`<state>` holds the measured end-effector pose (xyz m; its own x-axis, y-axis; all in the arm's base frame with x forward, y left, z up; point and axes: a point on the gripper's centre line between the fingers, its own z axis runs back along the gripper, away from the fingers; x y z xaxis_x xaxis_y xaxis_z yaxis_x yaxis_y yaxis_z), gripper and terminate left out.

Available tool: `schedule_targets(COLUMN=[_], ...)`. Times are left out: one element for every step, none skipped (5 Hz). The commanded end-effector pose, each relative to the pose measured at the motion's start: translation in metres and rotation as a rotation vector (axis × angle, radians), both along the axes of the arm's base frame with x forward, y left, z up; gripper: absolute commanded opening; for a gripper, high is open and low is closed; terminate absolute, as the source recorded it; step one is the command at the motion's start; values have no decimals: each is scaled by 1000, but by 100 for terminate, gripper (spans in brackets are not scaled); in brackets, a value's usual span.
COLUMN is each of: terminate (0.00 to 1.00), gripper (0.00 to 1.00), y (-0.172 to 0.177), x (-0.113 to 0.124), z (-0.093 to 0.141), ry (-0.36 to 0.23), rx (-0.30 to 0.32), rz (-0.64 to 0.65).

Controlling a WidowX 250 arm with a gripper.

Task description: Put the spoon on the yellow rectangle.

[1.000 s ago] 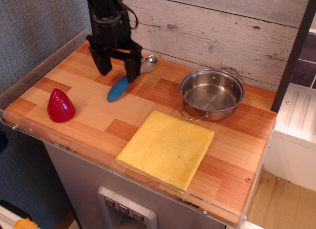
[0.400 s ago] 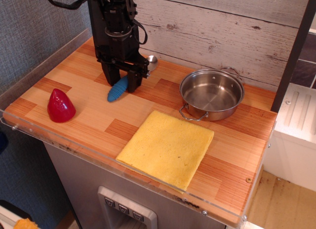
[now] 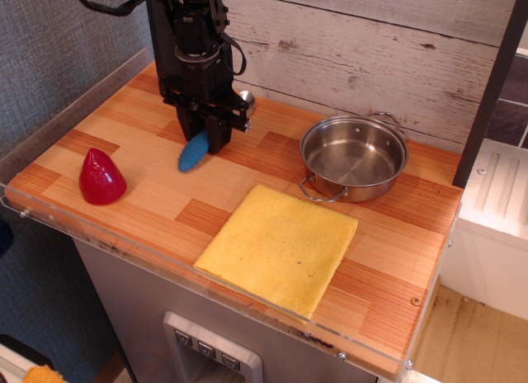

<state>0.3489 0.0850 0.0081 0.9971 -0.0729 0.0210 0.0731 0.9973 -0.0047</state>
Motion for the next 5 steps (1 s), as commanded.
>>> schedule_targets(terminate=[0, 0, 0, 0, 0], gripper=[0, 0, 0, 0, 0], y=[-37, -59, -71, -83, -101], x=[-33, -63, -84, -99, -106], z=[79, 69, 46, 32, 25], ry=[-102, -52, -6, 4, -13], rx=[-34, -81, -68, -61, -52], rz=[32, 17, -3, -53, -134])
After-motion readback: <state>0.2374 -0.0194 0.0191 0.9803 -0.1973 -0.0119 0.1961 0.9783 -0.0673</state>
